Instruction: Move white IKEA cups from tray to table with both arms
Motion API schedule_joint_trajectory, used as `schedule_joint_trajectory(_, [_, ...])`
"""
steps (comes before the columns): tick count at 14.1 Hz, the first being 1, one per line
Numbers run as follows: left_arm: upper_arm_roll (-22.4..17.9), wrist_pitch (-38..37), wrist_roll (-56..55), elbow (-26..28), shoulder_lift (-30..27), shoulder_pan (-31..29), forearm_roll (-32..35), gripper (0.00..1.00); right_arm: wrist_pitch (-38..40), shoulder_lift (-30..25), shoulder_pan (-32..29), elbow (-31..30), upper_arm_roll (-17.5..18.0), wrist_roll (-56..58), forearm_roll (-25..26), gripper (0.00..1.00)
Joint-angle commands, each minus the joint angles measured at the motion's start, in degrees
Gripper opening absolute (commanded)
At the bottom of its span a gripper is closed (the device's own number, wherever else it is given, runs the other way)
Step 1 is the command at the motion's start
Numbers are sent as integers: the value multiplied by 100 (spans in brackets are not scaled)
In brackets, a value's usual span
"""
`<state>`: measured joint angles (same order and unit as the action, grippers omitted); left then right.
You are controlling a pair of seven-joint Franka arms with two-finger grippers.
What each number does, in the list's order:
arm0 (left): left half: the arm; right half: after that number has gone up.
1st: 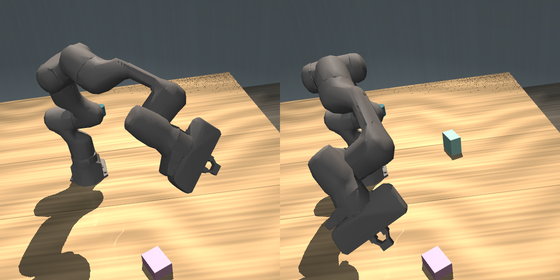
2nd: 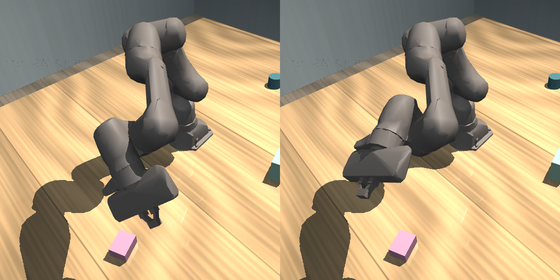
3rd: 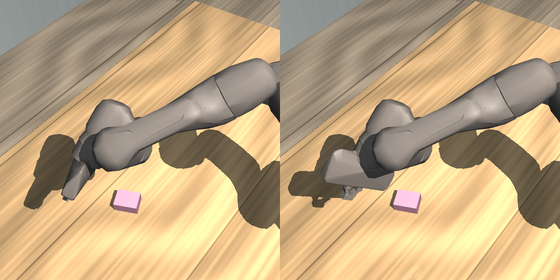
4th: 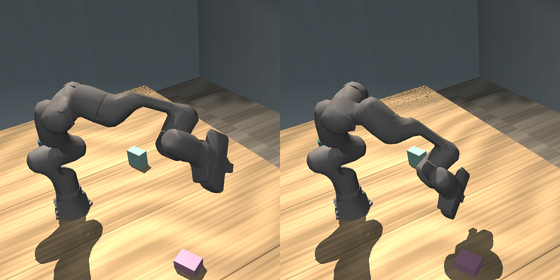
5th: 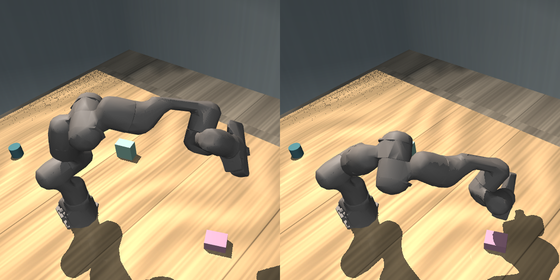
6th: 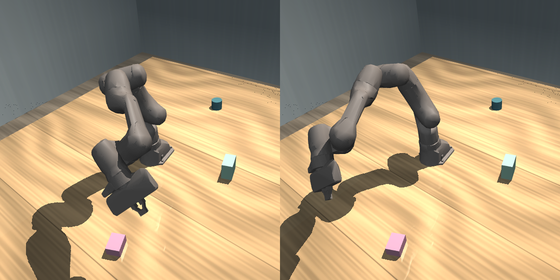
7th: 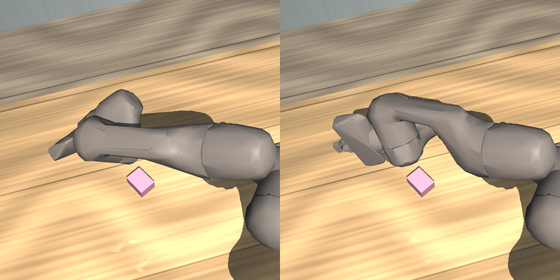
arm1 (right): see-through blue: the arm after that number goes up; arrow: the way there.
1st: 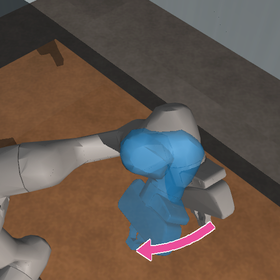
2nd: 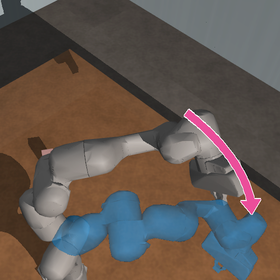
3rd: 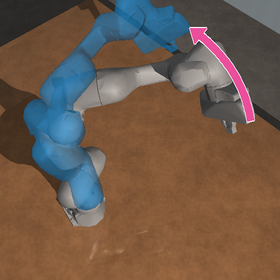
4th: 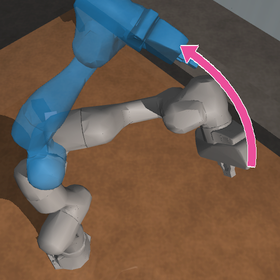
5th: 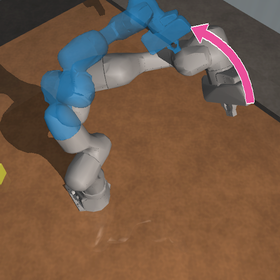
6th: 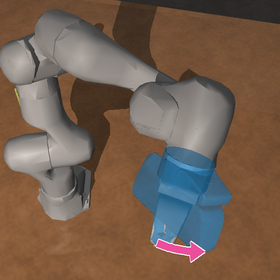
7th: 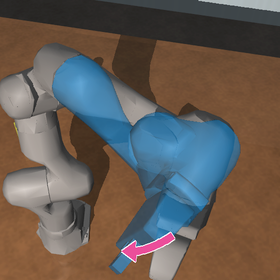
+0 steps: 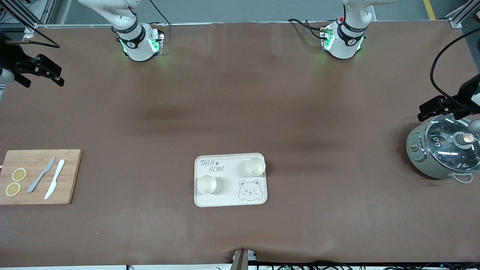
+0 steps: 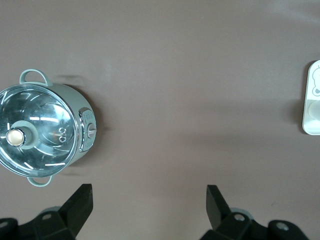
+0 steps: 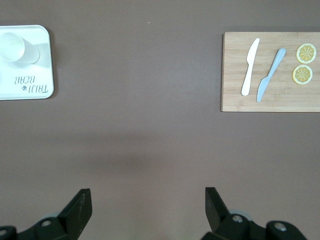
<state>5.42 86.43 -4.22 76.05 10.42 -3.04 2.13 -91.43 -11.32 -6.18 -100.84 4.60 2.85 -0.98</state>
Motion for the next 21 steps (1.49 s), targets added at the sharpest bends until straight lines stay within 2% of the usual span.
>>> schedule_joint_trajectory(1, [29, 22, 141, 85, -92, -39, -46, 100, 73, 121, -32, 188, -20, -100, 55, 100])
schedule_joint_trajectory(6, [29, 31, 141, 76, -75, -39, -2, 100, 56, 297, -7, 346, -38, -83, 28, 100])
schedule_joint_trajectory(14, [38, 215, 97, 85, 513, 163, -10, 100, 64, 297, 73, 329, -3, -91, 2, 100])
schedule_joint_trajectory(17, [64, 487, 88, 85, 751, 268, -46, 100, -67, 428, 581, 337, -3, -248, -24, 100])
schedule_joint_trajectory(19, [82, 725, -26, 85, 979, 452, -72, 100, -435, 778, 1098, 346, -3, -1464, -260, 100])
schedule_joint_trajectory(21, [82, 918, -297, 76, 1190, 681, -81, 100, -1005, 1191, 1748, 346, -12, -2609, -254, 100])
